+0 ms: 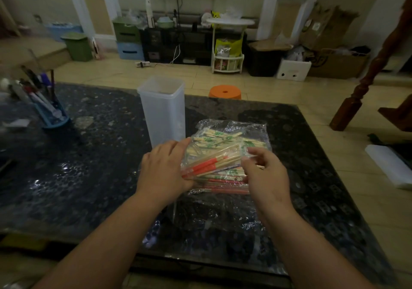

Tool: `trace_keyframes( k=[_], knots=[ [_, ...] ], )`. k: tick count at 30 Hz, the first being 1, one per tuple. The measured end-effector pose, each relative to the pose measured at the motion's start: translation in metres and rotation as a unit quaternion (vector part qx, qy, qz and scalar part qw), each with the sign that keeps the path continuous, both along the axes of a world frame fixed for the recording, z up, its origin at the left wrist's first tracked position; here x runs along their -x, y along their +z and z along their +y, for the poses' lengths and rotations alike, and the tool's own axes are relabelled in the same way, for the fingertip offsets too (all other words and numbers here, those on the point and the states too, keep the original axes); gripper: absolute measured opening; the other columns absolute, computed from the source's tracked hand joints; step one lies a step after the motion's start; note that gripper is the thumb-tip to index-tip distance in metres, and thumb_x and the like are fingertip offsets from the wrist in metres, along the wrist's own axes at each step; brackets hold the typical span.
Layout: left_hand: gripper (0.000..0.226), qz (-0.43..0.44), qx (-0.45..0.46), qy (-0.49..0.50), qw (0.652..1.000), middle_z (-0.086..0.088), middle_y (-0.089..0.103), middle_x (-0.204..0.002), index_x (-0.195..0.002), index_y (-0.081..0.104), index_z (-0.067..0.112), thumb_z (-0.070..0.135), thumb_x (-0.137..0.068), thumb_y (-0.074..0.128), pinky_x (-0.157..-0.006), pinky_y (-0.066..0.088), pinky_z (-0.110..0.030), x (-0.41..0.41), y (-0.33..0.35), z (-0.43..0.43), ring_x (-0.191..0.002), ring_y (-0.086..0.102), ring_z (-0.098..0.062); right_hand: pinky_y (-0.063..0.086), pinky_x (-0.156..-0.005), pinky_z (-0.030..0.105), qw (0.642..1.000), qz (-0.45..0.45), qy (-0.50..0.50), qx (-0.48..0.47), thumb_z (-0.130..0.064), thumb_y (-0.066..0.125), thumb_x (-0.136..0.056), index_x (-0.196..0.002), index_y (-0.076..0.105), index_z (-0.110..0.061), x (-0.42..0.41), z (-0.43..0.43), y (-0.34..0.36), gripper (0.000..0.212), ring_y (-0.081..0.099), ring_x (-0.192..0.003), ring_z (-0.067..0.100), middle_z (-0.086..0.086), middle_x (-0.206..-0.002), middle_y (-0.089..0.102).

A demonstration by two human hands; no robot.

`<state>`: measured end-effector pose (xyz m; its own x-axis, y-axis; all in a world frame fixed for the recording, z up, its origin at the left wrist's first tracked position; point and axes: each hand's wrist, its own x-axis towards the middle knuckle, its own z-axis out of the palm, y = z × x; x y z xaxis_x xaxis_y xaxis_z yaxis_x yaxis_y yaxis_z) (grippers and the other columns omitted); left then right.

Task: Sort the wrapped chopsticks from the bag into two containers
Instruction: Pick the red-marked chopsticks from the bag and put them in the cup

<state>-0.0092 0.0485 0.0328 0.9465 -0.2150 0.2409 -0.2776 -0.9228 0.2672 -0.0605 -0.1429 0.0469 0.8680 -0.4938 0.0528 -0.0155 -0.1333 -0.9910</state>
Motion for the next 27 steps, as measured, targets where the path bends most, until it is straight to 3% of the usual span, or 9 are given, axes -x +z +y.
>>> trace_keyframes(
  k=[4,9,13,17,23,27],
  knots=[
    [0.103,-0.003,0.008,0.002,1.000,0.004,0.041,-0.146,-0.154,0.023,0.036,0.058,-0.070,0.079,-0.110,0.029,-0.042,0.000,0.001,0.000,-0.134,0.036,-0.020,0.055,-0.077,0.039,0.998,-0.032,-0.047,0.022,-0.015,0.067,-0.089,-0.090,0.061,-0.028,0.000,0.000,-0.002,0.015,0.067,-0.085,0.021,-0.003,-0.091,0.066],
    [0.103,-0.004,-0.003,-0.003,1.000,0.005,0.040,-0.147,-0.154,0.021,0.037,0.061,-0.071,0.077,-0.110,0.028,-0.042,0.000,-0.002,0.001,-0.134,0.035,-0.020,0.057,-0.081,0.030,0.998,0.012,0.022,0.051,-0.013,0.067,-0.091,-0.090,0.069,-0.032,0.002,-0.002,-0.006,0.019,0.068,-0.088,0.013,-0.007,-0.091,0.072],
    [0.102,-0.005,0.006,0.002,1.000,0.005,0.042,-0.146,-0.153,0.023,0.036,0.060,-0.071,0.078,-0.110,0.030,-0.044,-0.002,-0.002,0.004,-0.134,0.037,-0.021,0.057,-0.080,0.034,0.999,0.003,0.009,0.035,-0.012,0.066,-0.090,-0.091,0.069,-0.029,0.001,-0.002,-0.002,0.017,0.065,-0.088,0.011,-0.010,-0.093,0.068],
    [0.100,-0.004,0.007,0.021,1.000,0.003,0.044,-0.146,-0.152,0.026,0.036,0.059,-0.070,0.079,-0.109,0.032,-0.045,-0.004,0.000,0.006,-0.133,0.040,-0.022,0.054,-0.074,0.040,1.000,0.013,0.001,0.010,-0.008,0.064,-0.086,-0.084,0.067,-0.018,0.001,-0.008,0.003,0.011,0.062,-0.079,0.017,0.000,-0.086,0.067],
    [0.099,-0.004,0.007,0.024,1.000,0.003,0.045,-0.144,-0.152,0.027,0.035,0.056,-0.070,0.079,-0.106,0.033,-0.044,-0.003,0.002,0.008,-0.131,0.041,-0.024,0.052,-0.056,0.026,0.996,0.023,0.078,-0.034,-0.005,0.059,-0.090,-0.090,0.060,-0.008,0.005,-0.013,0.013,0.003,0.060,-0.060,0.011,0.007,-0.077,0.067],
    [0.102,-0.003,0.005,0.030,1.000,0.003,0.045,-0.144,-0.151,0.026,0.036,0.060,-0.069,0.080,-0.105,0.034,-0.044,-0.004,0.002,0.008,-0.131,0.042,-0.024,0.055,-0.056,0.033,0.960,0.114,0.234,0.106,-0.009,0.059,-0.090,-0.080,0.064,-0.013,0.007,-0.013,0.007,0.012,0.066,-0.060,0.016,0.007,-0.071,0.072]
  ],
)
